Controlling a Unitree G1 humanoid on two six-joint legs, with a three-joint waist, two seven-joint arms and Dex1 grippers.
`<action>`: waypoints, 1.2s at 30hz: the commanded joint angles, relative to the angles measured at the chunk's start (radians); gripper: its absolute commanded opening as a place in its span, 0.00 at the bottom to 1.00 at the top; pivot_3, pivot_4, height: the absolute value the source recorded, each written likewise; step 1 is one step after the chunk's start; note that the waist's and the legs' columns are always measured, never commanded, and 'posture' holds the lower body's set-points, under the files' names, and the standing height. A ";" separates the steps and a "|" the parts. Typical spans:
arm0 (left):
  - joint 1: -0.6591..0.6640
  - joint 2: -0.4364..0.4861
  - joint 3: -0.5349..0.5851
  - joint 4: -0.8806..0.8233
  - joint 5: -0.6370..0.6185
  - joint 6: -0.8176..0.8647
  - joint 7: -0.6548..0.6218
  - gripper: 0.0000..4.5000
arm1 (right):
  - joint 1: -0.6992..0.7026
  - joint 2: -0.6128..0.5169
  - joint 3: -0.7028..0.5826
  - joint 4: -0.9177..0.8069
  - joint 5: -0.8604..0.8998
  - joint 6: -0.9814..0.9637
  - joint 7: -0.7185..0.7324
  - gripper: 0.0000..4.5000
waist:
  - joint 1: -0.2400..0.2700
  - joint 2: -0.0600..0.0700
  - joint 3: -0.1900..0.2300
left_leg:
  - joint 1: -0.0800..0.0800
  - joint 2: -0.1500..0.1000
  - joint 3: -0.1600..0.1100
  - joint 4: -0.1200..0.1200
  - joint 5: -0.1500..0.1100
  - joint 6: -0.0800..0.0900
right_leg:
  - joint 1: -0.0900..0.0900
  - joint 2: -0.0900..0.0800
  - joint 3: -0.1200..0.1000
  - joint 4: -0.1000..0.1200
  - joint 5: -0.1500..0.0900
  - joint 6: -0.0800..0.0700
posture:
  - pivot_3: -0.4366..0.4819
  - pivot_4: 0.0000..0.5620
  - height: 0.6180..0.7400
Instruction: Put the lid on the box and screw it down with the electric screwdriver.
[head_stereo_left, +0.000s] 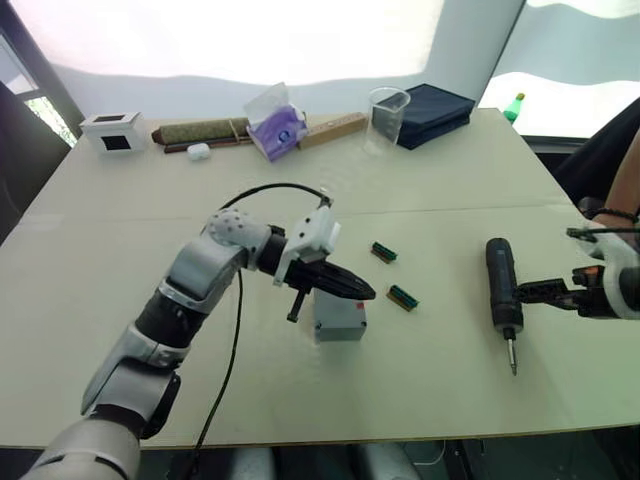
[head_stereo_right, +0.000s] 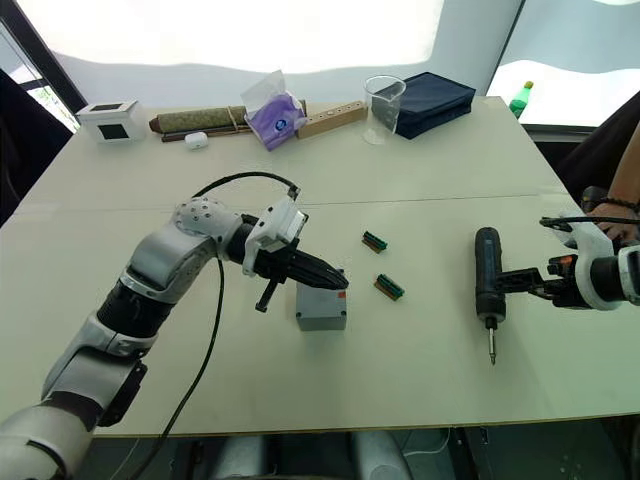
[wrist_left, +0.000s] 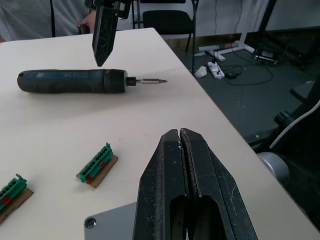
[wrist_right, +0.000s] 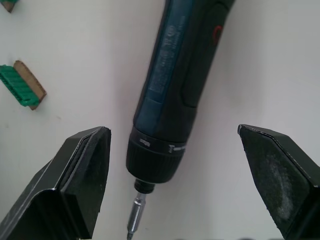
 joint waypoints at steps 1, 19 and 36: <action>0.008 0.018 0.024 -0.055 -0.004 0.009 0.019 0.00 | -0.035 -0.013 0.115 0.039 -0.092 -0.075 0.068 1.00 | 0.003 0.000 0.000 | 0.000 0.000 0.000 0.000 0.000 0.000 | 0.000 0.000 0.000 0.000 0.000 0.000 | 0.48 0.27 1.00; 0.033 0.036 0.037 -0.083 -0.012 0.045 0.089 0.00 | -0.152 0.067 0.544 0.098 -0.391 -0.236 0.434 0.75 | -0.001 -0.001 0.000 | 0.001 0.000 0.000 0.001 0.001 -0.002 | 0.001 0.000 -0.001 0.000 0.000 0.000 | 0.48 0.27 1.00; 0.006 0.027 0.060 0.029 -0.002 0.025 0.110 0.00 | -0.440 0.130 0.374 0.239 -0.558 -0.325 0.410 0.48 | -0.009 0.001 0.002 | 0.003 0.000 0.001 0.004 -0.002 0.004 | 0.004 -0.001 -0.001 0.000 0.000 0.000 | 0.48 0.27 1.00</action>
